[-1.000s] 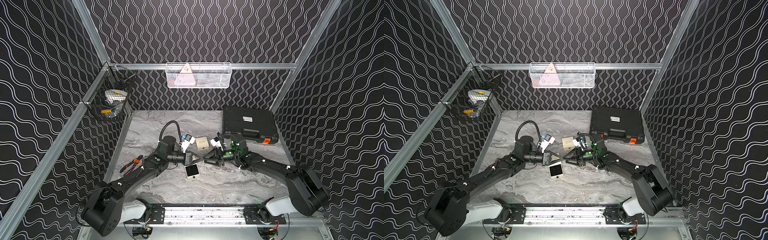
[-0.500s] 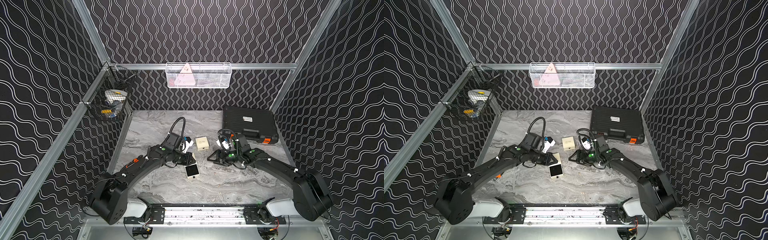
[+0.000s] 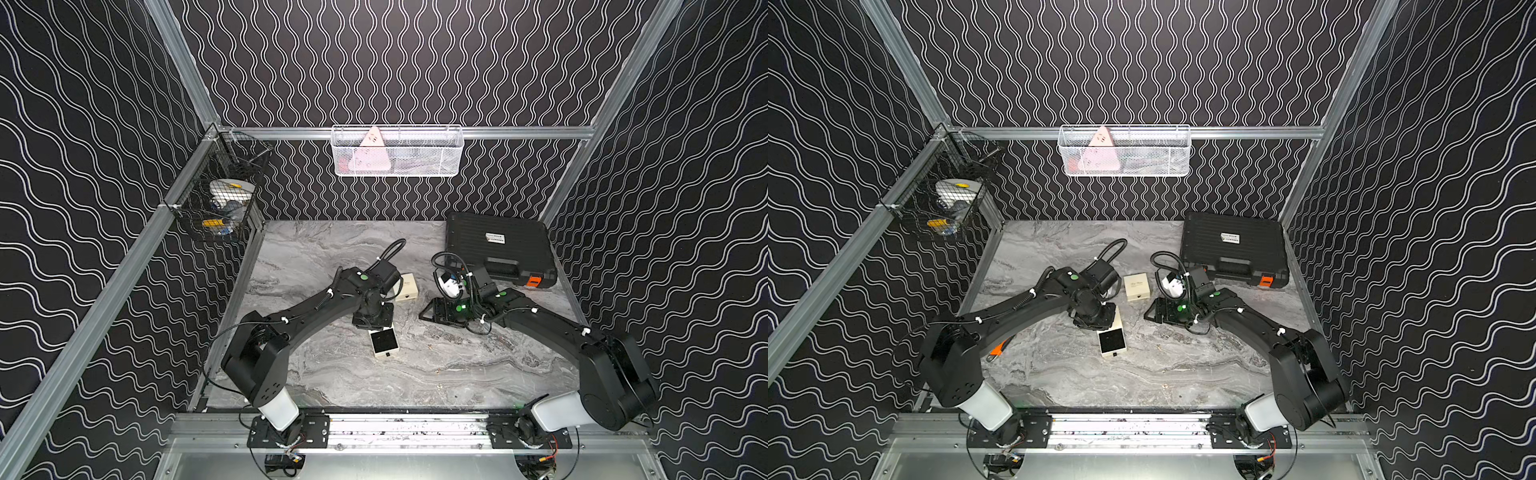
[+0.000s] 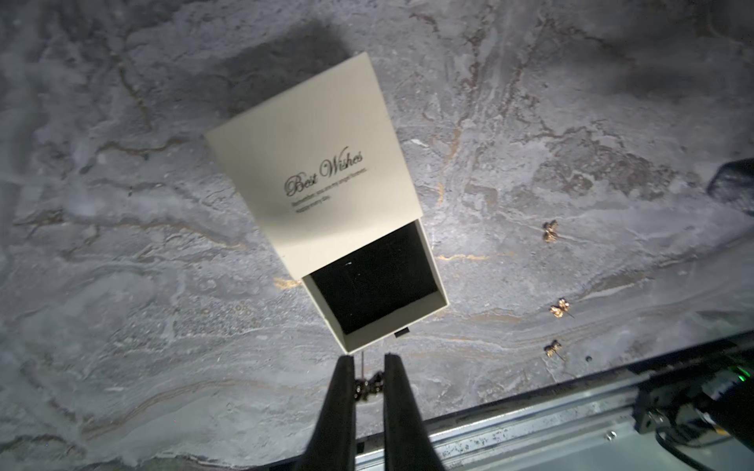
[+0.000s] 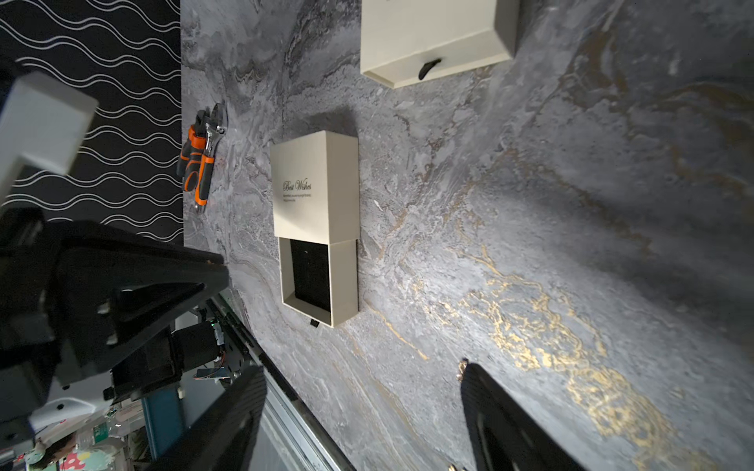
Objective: Place the earrings into the drawer-style jewelry box
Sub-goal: Insert the earring into the inner lining.
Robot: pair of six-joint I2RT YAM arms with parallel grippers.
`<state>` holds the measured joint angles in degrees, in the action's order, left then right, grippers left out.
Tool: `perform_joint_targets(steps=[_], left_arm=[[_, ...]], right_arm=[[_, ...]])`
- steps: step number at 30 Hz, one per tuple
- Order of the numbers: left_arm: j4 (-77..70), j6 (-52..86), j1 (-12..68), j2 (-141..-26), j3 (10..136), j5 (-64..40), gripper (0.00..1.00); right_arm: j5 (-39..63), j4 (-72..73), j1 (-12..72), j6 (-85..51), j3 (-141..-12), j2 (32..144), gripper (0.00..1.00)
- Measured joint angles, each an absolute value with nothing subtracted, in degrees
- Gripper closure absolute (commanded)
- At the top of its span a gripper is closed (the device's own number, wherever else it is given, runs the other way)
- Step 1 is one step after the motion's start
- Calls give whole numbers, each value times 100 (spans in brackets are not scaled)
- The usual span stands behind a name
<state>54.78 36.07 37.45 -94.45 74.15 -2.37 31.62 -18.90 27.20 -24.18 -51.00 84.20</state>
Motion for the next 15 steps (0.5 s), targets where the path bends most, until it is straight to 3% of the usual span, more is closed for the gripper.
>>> perform_joint_targets(steps=[5,9,15], left_arm=[[5634,4154,4110,-9666,7518,141,100],[5588,4497,4309,-9743,7518,213,100],[5487,4794,4362,-9859,7500,296,100]], right_arm=[[2954,-1966,2720,-2333,-5148,8420,12],[2797,-2108,2709,-2283,-5286,8420,0],[2681,-2272,2681,-2200,-5404,8423,0]])
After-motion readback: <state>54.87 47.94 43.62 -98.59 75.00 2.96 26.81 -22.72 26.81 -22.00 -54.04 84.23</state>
